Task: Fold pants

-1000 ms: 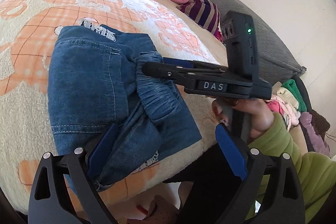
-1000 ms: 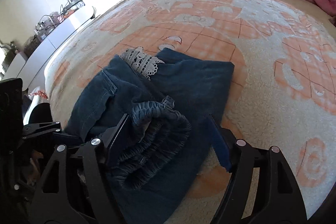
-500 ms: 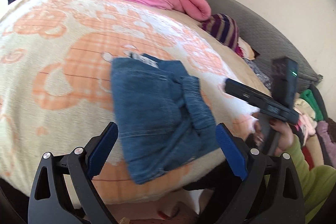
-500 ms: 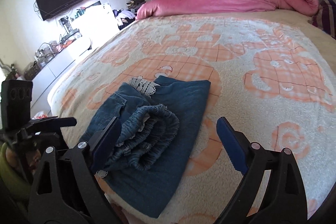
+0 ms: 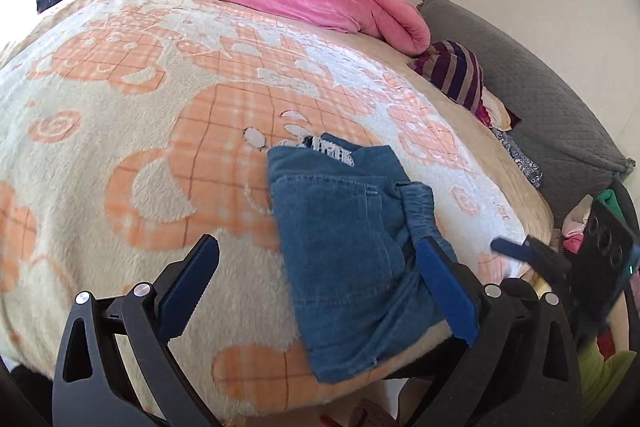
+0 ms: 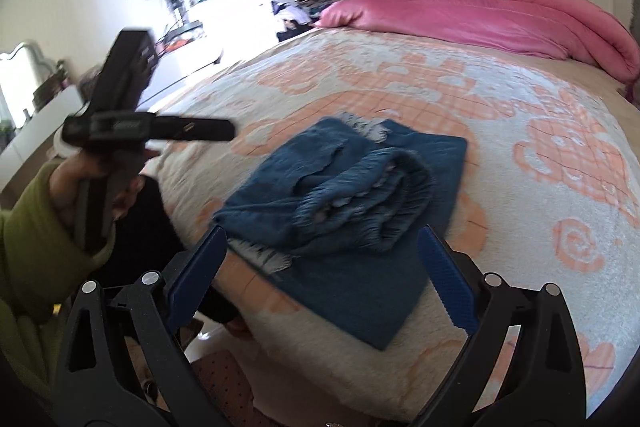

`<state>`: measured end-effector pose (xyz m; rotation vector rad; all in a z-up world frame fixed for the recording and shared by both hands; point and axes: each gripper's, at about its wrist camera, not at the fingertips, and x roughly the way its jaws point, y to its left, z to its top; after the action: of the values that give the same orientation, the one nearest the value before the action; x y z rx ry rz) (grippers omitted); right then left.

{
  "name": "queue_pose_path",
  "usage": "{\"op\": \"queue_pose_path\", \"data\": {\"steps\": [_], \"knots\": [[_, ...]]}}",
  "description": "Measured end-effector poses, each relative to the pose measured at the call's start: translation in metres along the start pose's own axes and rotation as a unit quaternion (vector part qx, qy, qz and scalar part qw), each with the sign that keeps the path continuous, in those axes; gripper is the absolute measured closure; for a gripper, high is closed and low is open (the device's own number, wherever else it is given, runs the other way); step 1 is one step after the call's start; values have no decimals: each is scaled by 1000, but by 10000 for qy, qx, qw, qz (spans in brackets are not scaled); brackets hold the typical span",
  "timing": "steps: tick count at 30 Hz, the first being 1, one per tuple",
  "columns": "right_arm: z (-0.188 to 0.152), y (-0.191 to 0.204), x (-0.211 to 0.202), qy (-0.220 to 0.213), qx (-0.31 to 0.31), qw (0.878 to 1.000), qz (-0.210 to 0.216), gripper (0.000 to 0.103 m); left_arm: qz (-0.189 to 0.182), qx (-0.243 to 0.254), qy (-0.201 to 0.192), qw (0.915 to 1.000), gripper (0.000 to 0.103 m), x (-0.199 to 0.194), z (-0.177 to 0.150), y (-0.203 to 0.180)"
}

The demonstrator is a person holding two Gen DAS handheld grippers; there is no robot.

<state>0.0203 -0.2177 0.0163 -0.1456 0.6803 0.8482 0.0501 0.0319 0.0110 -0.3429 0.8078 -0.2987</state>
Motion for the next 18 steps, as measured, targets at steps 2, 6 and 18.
{"op": "queue_pose_path", "data": {"steps": [2, 6, 18], "knots": [[0, 12, 6, 87, -160, 9998, 87, 13, -36, 1, 63, 10000, 5, 6, 4, 0], [2, 31, 19, 242, -431, 9984, 289, 16, -150, 73, 137, 9998, 6, 18, 13, -5], [7, 72, 68, 869, -1825, 9791, 213, 63, -459, 311, 696, 9960, 31, 74, 26, -25]]}}
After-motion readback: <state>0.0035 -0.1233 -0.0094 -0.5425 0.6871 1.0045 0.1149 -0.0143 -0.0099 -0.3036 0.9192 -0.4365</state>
